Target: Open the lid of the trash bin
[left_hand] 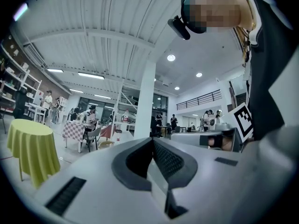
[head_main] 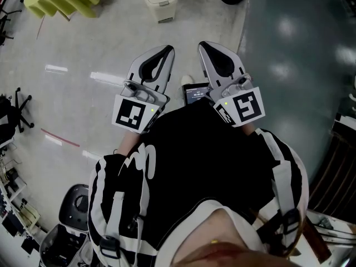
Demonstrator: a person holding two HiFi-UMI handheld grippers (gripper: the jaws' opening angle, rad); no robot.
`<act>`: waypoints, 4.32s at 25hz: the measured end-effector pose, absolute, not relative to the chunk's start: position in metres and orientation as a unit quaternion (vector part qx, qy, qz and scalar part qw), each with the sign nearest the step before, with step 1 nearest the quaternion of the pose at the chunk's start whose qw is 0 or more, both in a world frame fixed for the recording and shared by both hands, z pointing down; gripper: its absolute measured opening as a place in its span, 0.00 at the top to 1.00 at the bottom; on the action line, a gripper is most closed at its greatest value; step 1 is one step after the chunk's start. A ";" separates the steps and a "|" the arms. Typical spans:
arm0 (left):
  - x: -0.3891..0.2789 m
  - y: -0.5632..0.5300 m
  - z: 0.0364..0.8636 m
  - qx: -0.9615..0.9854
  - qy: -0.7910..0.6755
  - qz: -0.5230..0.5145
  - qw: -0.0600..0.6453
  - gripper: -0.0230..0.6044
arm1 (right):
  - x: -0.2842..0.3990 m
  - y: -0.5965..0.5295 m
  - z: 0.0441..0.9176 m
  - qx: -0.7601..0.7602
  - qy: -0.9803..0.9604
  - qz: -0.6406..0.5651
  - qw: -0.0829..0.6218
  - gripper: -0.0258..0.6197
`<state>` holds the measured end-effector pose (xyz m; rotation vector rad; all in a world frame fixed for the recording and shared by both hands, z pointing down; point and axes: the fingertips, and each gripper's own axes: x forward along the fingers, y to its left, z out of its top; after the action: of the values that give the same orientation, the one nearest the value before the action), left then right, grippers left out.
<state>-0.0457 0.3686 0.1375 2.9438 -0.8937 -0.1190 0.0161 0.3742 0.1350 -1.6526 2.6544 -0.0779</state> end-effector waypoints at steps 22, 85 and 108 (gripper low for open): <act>0.021 0.259 0.140 0.941 -0.333 -0.043 0.037 0.95 | 0.079 0.256 0.141 -0.483 0.875 -0.035 0.003 0.95; 0.036 0.211 0.157 0.932 -0.359 -0.041 0.037 0.95 | 0.092 0.205 0.158 -0.455 0.889 -0.046 0.014 0.95; 0.025 0.084 0.164 0.934 -0.352 -0.034 0.053 0.95 | 0.084 0.079 0.166 -0.466 0.883 -0.058 0.003 0.95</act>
<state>0.0252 0.0836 0.1644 2.8390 -1.0694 -0.1033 0.0837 0.0795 0.1661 -1.4601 2.7690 -0.1818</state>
